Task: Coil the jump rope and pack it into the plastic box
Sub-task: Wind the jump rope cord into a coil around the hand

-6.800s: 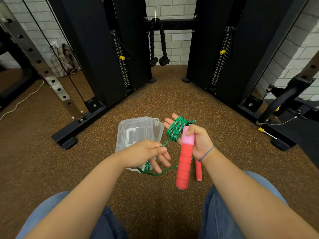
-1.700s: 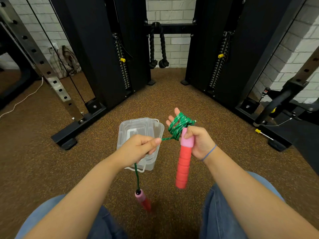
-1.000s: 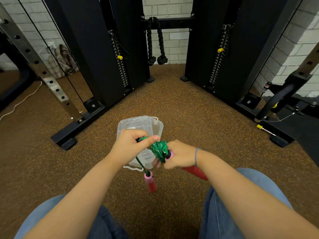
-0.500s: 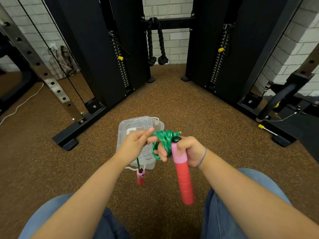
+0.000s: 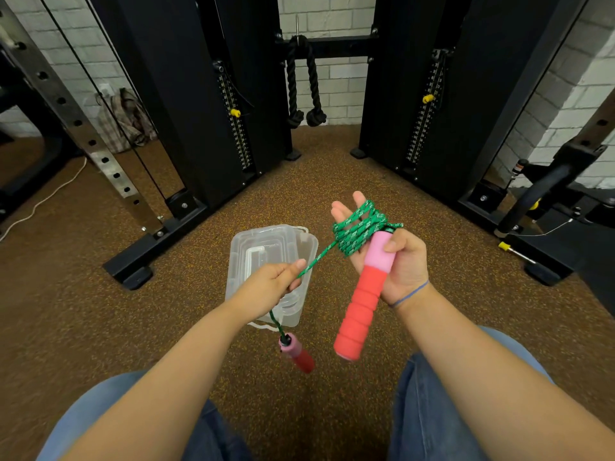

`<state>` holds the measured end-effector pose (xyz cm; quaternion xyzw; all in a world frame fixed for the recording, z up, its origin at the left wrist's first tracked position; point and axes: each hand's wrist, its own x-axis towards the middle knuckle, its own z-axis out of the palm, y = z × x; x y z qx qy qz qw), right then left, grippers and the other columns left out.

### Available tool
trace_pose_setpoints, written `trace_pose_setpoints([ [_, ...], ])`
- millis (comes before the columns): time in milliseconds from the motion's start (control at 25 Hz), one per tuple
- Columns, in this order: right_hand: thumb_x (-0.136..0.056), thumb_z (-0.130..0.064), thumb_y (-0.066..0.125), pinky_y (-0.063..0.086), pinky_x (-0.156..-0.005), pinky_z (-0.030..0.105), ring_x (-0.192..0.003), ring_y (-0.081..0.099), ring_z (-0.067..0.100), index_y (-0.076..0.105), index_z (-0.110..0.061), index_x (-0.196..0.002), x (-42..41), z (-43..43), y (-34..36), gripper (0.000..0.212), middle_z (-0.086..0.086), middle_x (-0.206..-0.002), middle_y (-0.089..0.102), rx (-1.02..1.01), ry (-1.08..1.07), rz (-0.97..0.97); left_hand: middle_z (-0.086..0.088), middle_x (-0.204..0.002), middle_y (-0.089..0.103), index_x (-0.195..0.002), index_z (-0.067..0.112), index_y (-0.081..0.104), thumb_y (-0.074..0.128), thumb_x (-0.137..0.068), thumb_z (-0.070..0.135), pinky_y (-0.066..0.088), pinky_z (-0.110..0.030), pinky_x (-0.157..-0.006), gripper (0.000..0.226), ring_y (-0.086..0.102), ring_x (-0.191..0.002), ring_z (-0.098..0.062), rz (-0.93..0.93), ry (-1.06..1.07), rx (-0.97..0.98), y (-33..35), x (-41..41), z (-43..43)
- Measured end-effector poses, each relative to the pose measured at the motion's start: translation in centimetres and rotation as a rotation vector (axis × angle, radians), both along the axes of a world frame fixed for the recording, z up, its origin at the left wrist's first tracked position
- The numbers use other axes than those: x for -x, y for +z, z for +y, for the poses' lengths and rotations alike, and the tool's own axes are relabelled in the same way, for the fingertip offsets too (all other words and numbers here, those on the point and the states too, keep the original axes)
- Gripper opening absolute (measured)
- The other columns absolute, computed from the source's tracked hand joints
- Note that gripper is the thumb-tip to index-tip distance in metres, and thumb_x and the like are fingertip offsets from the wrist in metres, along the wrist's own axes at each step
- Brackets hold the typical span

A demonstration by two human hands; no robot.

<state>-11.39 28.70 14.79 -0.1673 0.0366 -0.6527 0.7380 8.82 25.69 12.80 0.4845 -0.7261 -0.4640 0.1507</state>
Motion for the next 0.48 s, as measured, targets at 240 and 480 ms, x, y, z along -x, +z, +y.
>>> trace_pose_setpoints([
  [240,-0.032,-0.001,0.067,0.053,-0.093,0.037,-0.112,0.062,0.028,0.054,-0.008,-0.115,-0.5,0.1,-0.5,0.084,0.023,-0.123,0.059,-0.129,-0.173,0.144,0.010,-0.041,0.027,-0.054,0.018,0.041,0.039,-0.092,0.047,0.022,-0.016,-0.041,0.048,0.022,-0.039,-0.006,0.017,-0.038,0.014,0.9,0.0,0.6],
  [480,-0.039,0.001,0.063,0.037,-0.054,0.022,-0.055,0.043,0.012,0.046,-0.013,-0.062,-0.6,-0.1,-0.8,0.031,0.002,-0.065,0.046,-0.375,-0.286,0.440,0.006,-0.047,0.026,-0.053,0.019,0.044,0.042,-0.091,0.050,0.023,-0.016,-0.042,0.049,0.022,-0.043,-0.009,0.005,-0.058,0.067,1.4,-0.3,1.0],
])
